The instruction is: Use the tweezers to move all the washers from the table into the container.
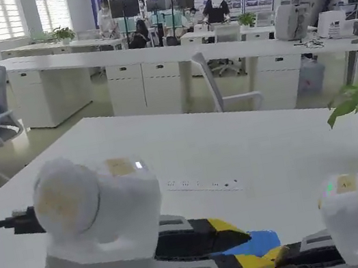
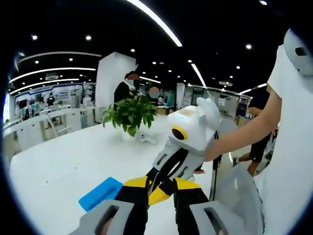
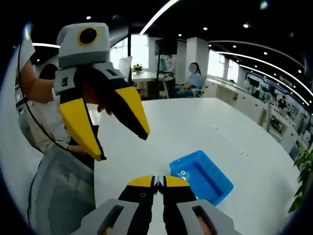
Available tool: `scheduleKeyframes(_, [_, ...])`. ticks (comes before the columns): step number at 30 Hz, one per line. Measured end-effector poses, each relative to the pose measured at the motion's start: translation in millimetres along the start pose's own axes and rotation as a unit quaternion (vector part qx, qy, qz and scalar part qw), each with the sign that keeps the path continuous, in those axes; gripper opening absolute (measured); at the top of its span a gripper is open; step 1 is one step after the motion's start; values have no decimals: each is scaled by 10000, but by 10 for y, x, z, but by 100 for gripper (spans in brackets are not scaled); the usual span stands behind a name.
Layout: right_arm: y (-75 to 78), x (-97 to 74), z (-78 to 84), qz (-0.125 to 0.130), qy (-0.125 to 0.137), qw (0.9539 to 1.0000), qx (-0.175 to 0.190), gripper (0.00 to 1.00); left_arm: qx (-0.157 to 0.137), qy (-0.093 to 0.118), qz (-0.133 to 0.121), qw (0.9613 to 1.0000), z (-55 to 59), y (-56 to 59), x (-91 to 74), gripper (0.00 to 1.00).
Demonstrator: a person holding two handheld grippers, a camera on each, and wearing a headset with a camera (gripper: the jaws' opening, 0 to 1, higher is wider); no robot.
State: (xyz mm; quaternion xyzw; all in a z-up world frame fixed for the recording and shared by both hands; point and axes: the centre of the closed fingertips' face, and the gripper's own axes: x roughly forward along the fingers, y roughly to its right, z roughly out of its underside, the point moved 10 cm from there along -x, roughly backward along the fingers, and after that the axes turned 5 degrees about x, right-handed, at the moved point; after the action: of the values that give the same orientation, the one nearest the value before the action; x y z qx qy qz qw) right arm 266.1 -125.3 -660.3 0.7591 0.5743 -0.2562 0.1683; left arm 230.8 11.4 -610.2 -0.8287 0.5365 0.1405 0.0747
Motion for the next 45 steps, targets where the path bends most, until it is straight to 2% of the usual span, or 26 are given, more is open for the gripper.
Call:
scheduleKeyframes(1, [-50,-3,9,-107,-96,9998,-112,3,89,-31,12,10000,3,-1,26,14])
scheduleKeyframes(2, [-77,-2,15,-140,-161,9996,-200,3,296,-146,114,9994,16,9,61,11])
scheduleKeyframes(5, [-153,12,57,-231,-420,9975,-511,3,461,-223,312,9982,32,36,141,8])
scheduleKeyframes(8, [-181,28,84,-299,-451,9972,-521,3,597,-387,649,9954,69,80,208,3])
scheduleKeyframes(12, [-213,59,153,-357,-582,9959,-590,3,837,-540,770,9920,123,110,282,1])
scheduleKeyframes(16, [-226,87,226,-382,-708,9942,-711,3,1175,-688,978,9858,189,118,314,0])
scheduleKeyframes(25, [-169,176,414,-438,-955,9919,-709,3,1326,-792,1061,9823,397,79,379,0])
scheduleKeyframes(30, [-126,240,538,-460,-1106,9903,-706,3,1504,-905,932,9800,549,47,411,0])
scheduleKeyframes(33, [-99,294,622,-462,-1212,9890,-710,3,1670,-999,869,9770,673,31,432,0])
scheduleKeyframes(35, [-88,345,666,-500,-1298,9878,-693,3,1650,-1034,918,9766,748,36,453,0])
scheduleKeyframes(38, [-79,429,715,-490,-1542,9806,-1106,3,1777,-1162,880,9732,853,28,472,0])
scheduleKeyframes(39, [-87,450,724,-508,-1570,9797,-1142,3,1751,-1202,888,9731,895,13,469,0])
scheduleKeyframes(45, [-56,577,795,-634,-1614,9786,-1104,3,1650,-1372,807,9734,1120,-52,415,0])
